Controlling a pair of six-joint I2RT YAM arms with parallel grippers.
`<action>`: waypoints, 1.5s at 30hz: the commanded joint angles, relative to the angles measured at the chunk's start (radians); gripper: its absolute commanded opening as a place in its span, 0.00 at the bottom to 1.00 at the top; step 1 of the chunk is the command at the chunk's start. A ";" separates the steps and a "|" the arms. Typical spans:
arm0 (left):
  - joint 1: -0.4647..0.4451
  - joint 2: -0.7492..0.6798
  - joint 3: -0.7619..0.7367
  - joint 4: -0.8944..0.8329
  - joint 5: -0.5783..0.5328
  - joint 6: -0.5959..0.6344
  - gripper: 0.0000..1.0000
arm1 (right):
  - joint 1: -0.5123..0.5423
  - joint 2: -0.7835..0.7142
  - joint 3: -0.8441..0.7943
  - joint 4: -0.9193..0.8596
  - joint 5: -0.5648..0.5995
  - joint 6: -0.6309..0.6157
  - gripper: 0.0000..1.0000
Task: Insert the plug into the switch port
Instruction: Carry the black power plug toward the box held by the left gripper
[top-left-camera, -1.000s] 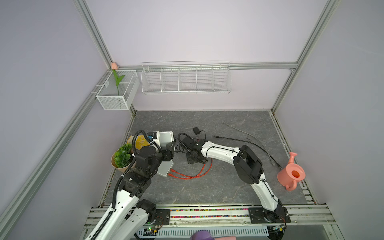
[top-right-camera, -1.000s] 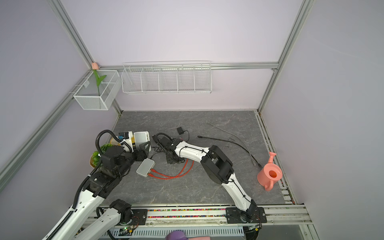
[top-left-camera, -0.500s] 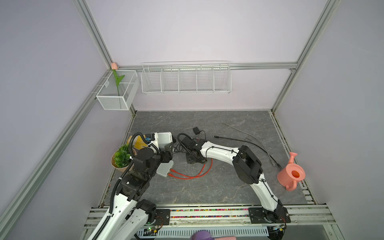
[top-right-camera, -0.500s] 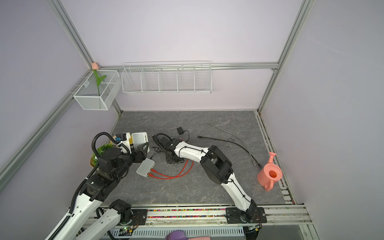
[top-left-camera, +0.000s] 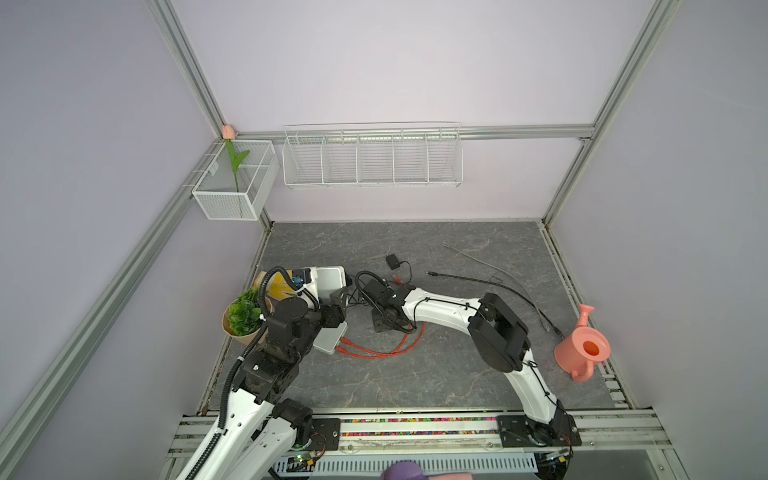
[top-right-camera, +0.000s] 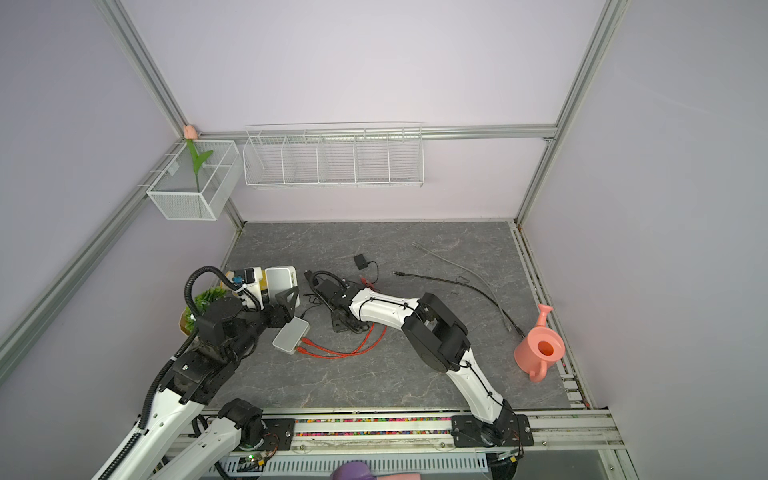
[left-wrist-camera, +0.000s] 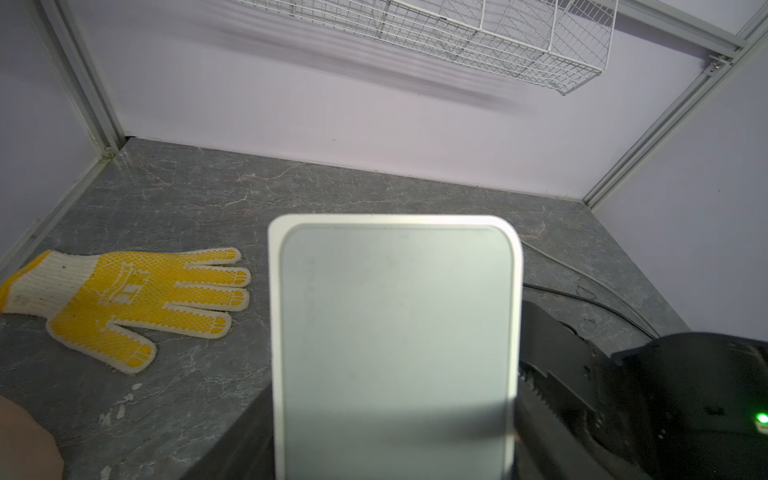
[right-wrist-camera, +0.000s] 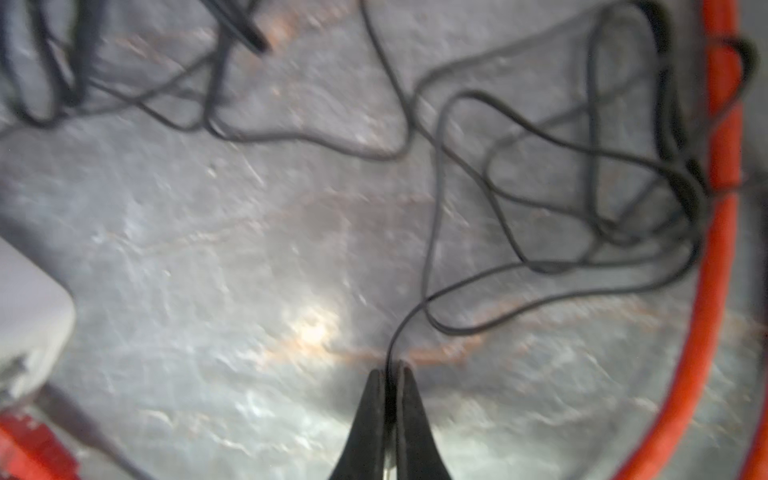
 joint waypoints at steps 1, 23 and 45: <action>-0.019 -0.006 -0.047 0.113 0.148 0.042 0.00 | -0.081 -0.194 -0.126 0.027 -0.020 -0.050 0.06; -0.726 -0.068 -0.513 0.662 -0.197 0.253 0.00 | -0.184 -0.948 -0.736 0.752 -0.341 -0.282 0.06; -0.767 0.182 -0.600 1.268 -0.220 0.452 0.00 | -0.096 -1.105 -1.025 1.338 -0.550 -0.213 0.06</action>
